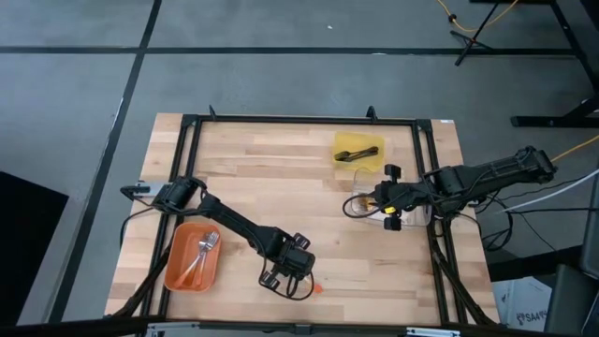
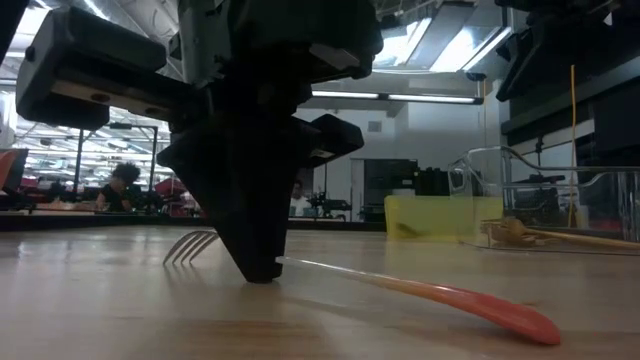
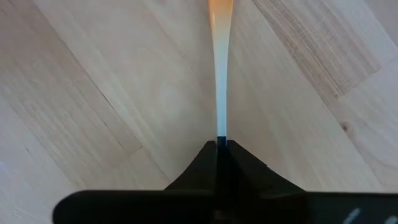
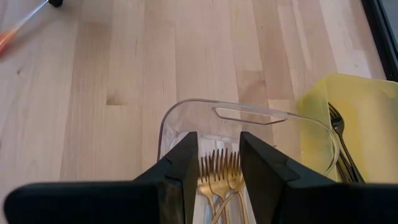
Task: Sort silverware by color (type)
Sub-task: Put the orange fork into the orange bin
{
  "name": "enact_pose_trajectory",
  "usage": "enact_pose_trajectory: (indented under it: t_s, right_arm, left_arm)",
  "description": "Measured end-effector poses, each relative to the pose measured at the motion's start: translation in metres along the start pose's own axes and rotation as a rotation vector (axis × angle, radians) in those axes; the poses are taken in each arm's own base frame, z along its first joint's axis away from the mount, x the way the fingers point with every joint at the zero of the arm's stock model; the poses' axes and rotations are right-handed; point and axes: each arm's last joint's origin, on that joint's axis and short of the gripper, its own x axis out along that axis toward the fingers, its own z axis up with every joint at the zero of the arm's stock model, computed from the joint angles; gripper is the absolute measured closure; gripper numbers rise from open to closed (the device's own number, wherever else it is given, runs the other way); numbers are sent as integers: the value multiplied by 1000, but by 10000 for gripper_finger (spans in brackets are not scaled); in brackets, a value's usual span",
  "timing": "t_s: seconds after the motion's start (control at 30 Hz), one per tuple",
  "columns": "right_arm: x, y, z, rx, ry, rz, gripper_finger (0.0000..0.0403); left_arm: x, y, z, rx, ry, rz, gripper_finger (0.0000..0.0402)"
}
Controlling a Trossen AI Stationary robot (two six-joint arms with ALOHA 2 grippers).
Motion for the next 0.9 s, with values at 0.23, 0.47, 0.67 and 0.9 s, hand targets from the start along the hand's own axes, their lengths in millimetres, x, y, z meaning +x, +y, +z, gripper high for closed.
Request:
enact_pose_trajectory:
  t_s: [0.23,0.47,0.67,0.9]
  right_arm:
    - [0,0,0,0,0,0,294]
    - [0,0,0,0,-1,0,294]
    - [0,0,0,0,-1,0,294]
    - [0,0,0,0,0,0,294]
  left_arm:
    - [-2,-1,-1,1,6,-2,387]
    - [-14,-3,-6,62,49,-11,390]
    - [-32,-14,-16,101,152,-43,391]
    - [-68,-32,-31,127,280,-84,391]
